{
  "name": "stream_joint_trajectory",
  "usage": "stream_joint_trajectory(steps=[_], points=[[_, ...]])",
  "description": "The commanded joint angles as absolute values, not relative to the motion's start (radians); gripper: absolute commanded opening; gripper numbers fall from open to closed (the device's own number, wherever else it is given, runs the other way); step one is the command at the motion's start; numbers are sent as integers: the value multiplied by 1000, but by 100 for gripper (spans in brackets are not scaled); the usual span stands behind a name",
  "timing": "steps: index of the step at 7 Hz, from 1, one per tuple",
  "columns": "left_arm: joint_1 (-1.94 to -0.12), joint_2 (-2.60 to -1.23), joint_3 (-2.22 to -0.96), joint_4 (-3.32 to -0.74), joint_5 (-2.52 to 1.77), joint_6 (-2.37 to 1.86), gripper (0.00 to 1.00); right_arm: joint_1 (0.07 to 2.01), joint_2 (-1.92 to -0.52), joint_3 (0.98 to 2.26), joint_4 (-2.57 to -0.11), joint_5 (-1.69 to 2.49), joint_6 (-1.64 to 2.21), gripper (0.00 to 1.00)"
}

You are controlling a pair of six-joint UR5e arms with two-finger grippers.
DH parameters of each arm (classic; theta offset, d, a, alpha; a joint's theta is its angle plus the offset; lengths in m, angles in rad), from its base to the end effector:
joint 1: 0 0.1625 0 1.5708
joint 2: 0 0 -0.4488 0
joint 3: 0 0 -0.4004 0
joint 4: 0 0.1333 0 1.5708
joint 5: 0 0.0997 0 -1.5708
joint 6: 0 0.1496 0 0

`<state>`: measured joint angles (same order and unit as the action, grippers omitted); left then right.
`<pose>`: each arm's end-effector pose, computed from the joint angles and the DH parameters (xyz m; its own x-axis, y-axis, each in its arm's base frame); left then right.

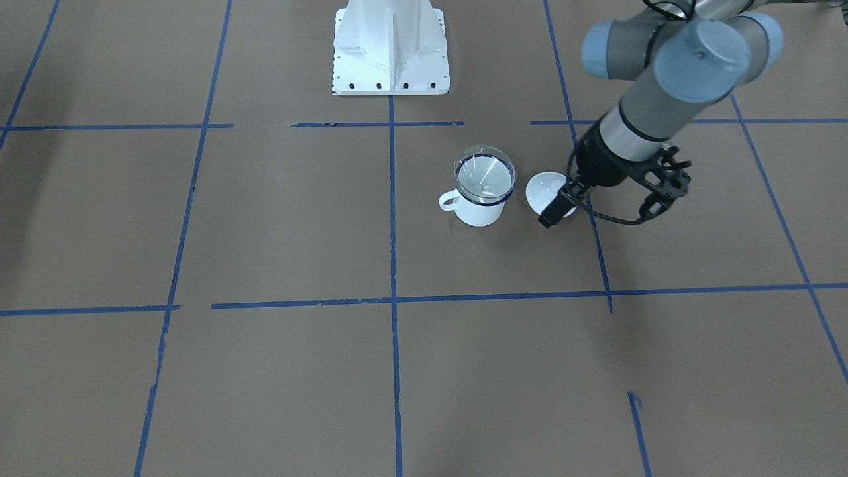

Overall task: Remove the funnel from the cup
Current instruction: 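Move the left gripper down over the clear funnel in the mug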

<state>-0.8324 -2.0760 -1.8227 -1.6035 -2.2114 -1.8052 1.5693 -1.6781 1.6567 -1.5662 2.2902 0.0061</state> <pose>0.4142 -0.5203 0.2939 0.3895 -0.7046 -0.5931 0.4089 0.7093 -0.5742 0.0341 -0.4501 0.7315 0.7522 0.0160 0.6587 -0.0031 0.9998 -0.0208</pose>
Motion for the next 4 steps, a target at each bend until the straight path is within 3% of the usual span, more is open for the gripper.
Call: stream_joint_trajectory(steps=[1,4], points=[[-700,-2196,-1836,-1450,-2072,-1862,100,1569,-1678,1657,-1566,2290,6,100],[-618,-2232,-1780,-1442,-2019,-1907,98,1569,-1678,1657,-1566,2290,6,100]])
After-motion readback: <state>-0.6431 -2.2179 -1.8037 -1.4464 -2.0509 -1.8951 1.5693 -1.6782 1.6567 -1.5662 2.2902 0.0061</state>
